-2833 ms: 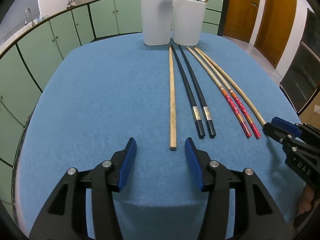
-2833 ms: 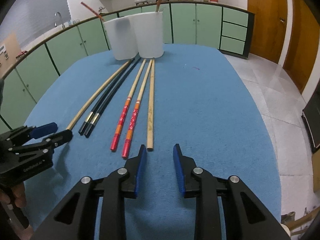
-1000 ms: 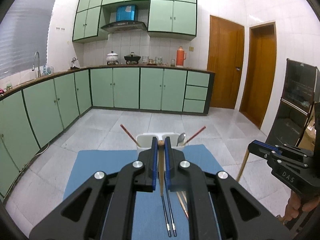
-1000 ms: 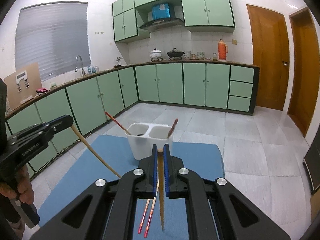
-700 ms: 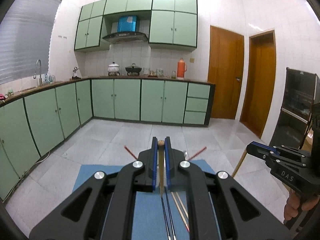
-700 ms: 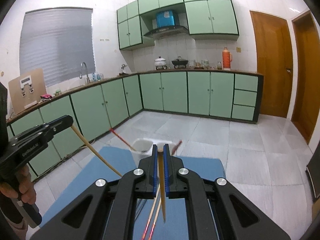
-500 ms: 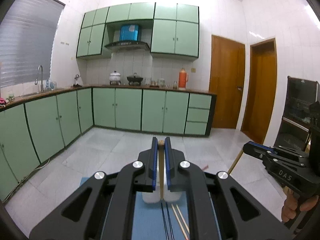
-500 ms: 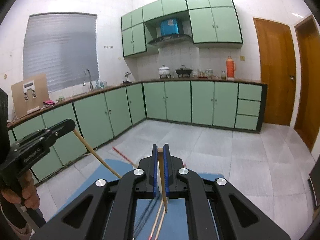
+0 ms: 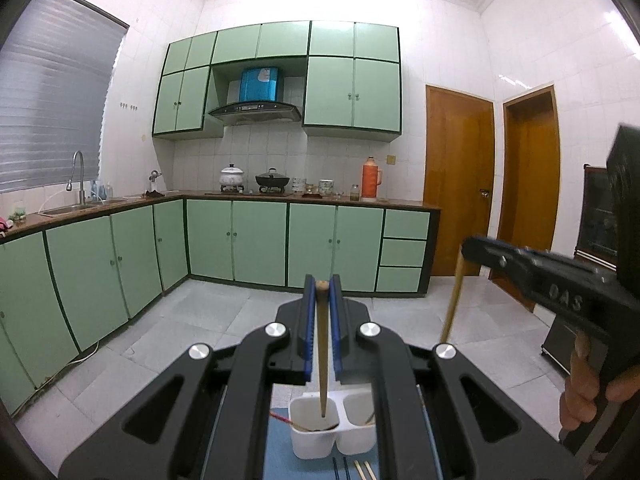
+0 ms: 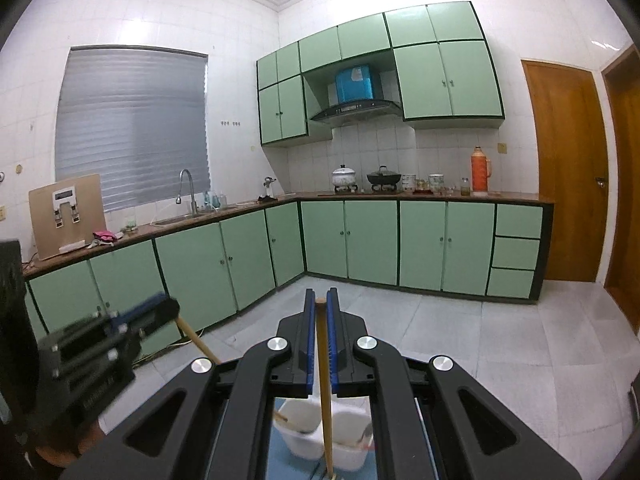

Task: Organize utensils
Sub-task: 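Lower both wooden chopsticks into the white holder and open both tools, then move both open tools back down to the remaining chopsticks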

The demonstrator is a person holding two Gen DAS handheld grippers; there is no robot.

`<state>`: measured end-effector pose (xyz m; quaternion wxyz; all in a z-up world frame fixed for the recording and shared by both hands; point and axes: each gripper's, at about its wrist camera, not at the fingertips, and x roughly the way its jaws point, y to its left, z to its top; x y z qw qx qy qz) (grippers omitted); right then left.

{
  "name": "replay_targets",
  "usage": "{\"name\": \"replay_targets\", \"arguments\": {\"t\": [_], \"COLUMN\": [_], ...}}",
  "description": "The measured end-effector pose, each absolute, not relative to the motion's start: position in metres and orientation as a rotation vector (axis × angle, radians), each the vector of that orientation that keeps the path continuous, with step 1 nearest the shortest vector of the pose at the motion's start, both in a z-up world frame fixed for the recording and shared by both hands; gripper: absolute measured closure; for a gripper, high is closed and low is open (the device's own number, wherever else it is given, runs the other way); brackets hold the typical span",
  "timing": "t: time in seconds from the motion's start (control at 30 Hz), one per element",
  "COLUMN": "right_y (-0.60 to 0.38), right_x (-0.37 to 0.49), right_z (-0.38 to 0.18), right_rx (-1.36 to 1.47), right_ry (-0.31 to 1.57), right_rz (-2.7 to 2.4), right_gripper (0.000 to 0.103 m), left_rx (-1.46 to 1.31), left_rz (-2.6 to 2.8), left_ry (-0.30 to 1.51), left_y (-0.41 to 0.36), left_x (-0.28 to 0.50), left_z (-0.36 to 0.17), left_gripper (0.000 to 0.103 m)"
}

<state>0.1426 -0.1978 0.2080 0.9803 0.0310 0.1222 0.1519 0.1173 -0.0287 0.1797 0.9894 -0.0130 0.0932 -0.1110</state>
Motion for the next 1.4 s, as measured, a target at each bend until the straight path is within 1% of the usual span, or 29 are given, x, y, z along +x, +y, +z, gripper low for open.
{"name": "replay_targets", "arguments": {"t": [0.13,0.37,0.57,0.7,0.73,0.77,0.83,0.87,0.97,1.03,1.13,1.23,1.4], "right_y": [-0.192,-0.192,-0.197,-0.203,-0.204,-0.206,-0.210,-0.212,-0.217,-0.220,-0.224,-0.226,-0.229], "right_x": [0.176,0.214,0.215,0.202,0.199,0.194,0.183,0.175,0.151,0.134,0.106,0.077,0.042], "right_z": [0.199,0.150,0.115,0.106,0.106,0.107,0.110,0.112,0.115,0.114,0.107,0.087,0.038], "right_rx": [0.051,0.070,0.076,0.084,0.086,0.089,0.089,0.087,0.083,0.082,0.080,0.070,0.094], "right_ry": [0.261,0.358,0.435,0.443,0.441,0.435,0.418,0.408,0.377,0.356,0.338,0.356,0.433], "right_rz": [0.296,0.284,0.289,0.285,0.284,0.280,0.270,0.262,0.240,0.220,0.191,0.155,0.097], "right_gripper": [0.098,0.098,0.097,0.093,0.090,0.089,0.080,0.078,0.067,0.056,0.048,0.047,0.047], "left_rx": [-0.021,-0.015,-0.005,-0.013,-0.013,-0.015,-0.017,-0.020,-0.020,-0.027,-0.020,-0.007,0.011], "left_rz": [-0.217,-0.213,-0.224,-0.227,-0.225,-0.223,-0.216,-0.214,-0.214,-0.206,-0.199,-0.192,-0.171], "left_ry": [0.214,0.288,0.363,0.380,0.378,0.375,0.359,0.343,0.315,0.294,0.271,0.278,0.344], "left_y": [-0.030,-0.033,-0.031,-0.025,-0.023,-0.021,-0.018,-0.015,-0.013,-0.011,-0.009,-0.011,-0.012], "left_x": [0.145,0.184,0.200,0.197,0.195,0.193,0.183,0.175,0.157,0.140,0.110,0.088,0.058], "left_z": [0.169,0.134,0.106,0.099,0.100,0.101,0.106,0.109,0.115,0.118,0.115,0.105,0.067], "left_gripper": [0.097,0.097,0.096,0.095,0.094,0.089,0.074,0.071,0.063,0.050,0.043,0.041,0.040]}}
